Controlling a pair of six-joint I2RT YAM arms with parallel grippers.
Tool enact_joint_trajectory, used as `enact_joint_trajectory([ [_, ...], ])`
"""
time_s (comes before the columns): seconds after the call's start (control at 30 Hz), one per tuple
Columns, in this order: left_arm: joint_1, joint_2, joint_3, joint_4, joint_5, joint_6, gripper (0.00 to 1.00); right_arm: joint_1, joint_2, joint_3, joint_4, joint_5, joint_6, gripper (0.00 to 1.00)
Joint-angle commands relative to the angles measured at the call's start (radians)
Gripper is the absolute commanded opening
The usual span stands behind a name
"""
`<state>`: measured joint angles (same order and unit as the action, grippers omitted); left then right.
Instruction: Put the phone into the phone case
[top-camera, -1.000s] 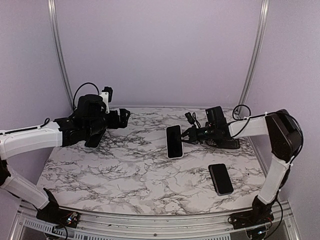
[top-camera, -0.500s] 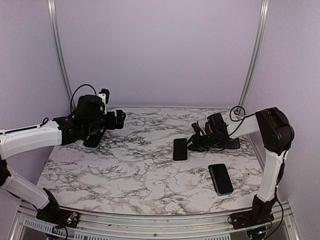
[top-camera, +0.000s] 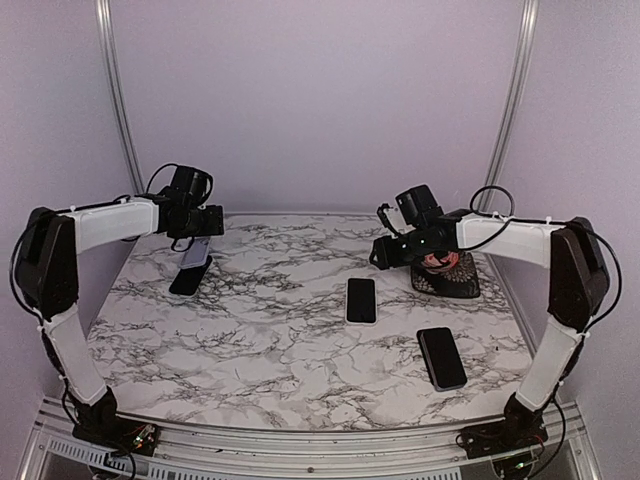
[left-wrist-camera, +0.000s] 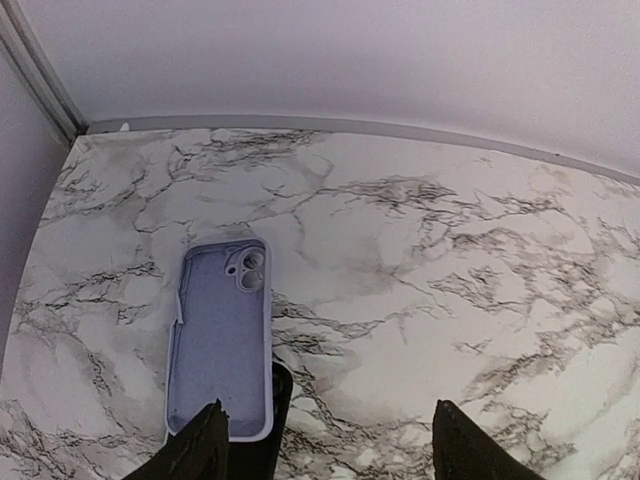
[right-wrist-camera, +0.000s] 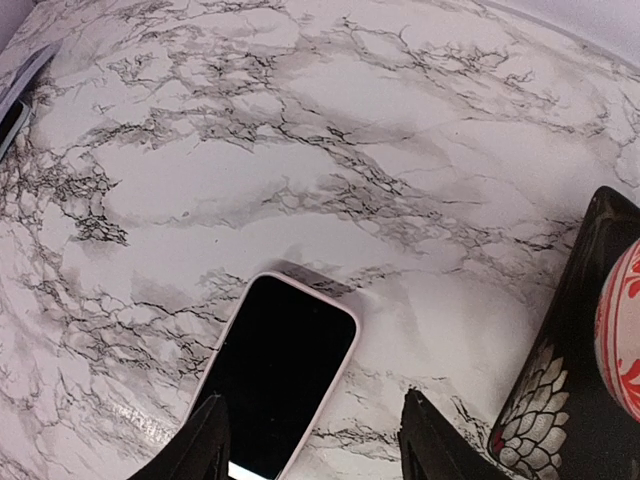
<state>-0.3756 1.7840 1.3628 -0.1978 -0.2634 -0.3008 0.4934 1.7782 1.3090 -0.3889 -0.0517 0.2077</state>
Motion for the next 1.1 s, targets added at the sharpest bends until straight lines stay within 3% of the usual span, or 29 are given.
enact_joint_trajectory([
  [0.0,0.052,0.219,0.244,-0.193,-0.052,0.018,0.7,0.024,-0.021,-0.015,-0.074,0.192,-0.021,0.56],
  [0.17,0.098,0.42,0.432,-0.307,-0.095,0.032,0.75,0.034,-0.017,-0.037,-0.066,0.166,-0.026,0.56],
  [0.3,0.129,0.499,0.482,-0.309,-0.017,0.039,0.69,0.04,0.001,-0.041,-0.066,0.154,-0.027,0.55],
  [0.6,0.147,0.605,0.545,-0.31,0.069,0.027,0.26,0.048,0.014,-0.033,-0.067,0.138,-0.025,0.54],
  [0.67,0.149,0.601,0.541,-0.313,0.055,0.025,0.05,0.048,0.018,-0.029,-0.072,0.136,-0.023,0.54],
  [0.7,0.149,0.59,0.537,-0.311,0.055,0.02,0.0,0.048,0.018,-0.028,-0.072,0.134,-0.021,0.54],
  [0.93,0.119,0.425,0.498,-0.282,0.026,0.044,0.0,0.051,0.017,-0.019,-0.076,0.124,-0.022,0.54],
  [1.07,0.017,0.269,0.426,-0.287,0.012,0.074,0.0,0.053,-0.007,-0.023,-0.066,0.125,-0.012,0.55],
])
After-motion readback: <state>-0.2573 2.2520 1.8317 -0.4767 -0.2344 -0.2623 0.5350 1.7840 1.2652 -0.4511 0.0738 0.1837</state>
